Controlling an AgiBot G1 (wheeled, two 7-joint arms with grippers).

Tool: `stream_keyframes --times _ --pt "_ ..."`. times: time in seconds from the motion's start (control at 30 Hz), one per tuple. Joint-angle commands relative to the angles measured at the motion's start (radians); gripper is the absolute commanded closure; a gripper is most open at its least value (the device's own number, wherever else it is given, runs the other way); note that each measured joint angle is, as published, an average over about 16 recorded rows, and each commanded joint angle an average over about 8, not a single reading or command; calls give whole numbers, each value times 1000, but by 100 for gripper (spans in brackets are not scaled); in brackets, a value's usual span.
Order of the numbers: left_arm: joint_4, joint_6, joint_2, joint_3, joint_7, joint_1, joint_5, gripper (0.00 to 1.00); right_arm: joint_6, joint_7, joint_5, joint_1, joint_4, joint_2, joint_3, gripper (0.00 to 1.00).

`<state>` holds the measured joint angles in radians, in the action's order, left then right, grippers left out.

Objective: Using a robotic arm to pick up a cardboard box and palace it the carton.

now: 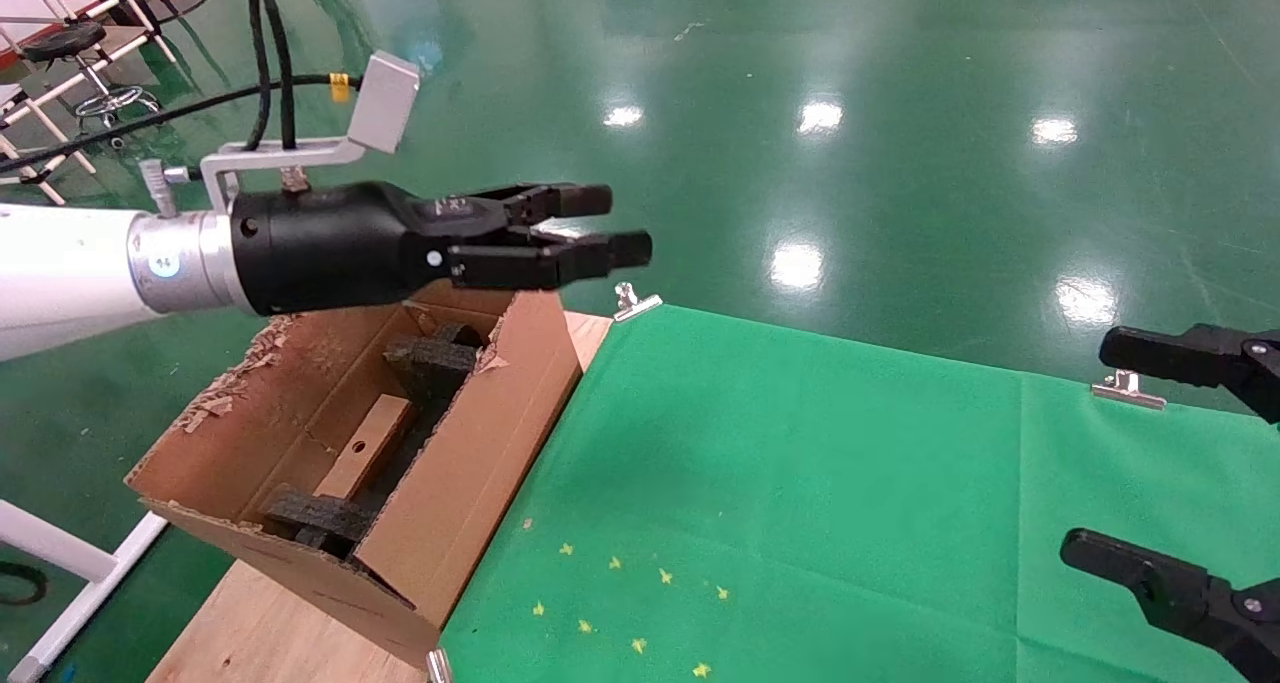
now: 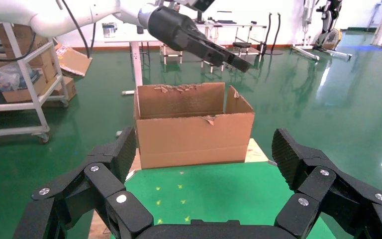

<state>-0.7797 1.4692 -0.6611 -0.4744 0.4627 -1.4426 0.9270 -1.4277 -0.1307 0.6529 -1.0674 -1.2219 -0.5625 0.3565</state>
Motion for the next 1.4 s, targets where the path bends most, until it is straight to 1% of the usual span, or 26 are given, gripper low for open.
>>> stream_keyframes --times 0.03,0.97,1.17,1.4 --pt "-34 2 3 13 -19 25 -13 0 0 0 0 0 0 0 0 0" --pt "-496 26 49 191 -269 361 -193 0 0 0 0 0 0 0 0 0" --pt "-535 29 53 207 -286 391 -210 0 0 0 0 0 0 0 0 0" --pt "-523 28 53 203 -281 383 -207 0 0 0 0 0 0 0 0 0"
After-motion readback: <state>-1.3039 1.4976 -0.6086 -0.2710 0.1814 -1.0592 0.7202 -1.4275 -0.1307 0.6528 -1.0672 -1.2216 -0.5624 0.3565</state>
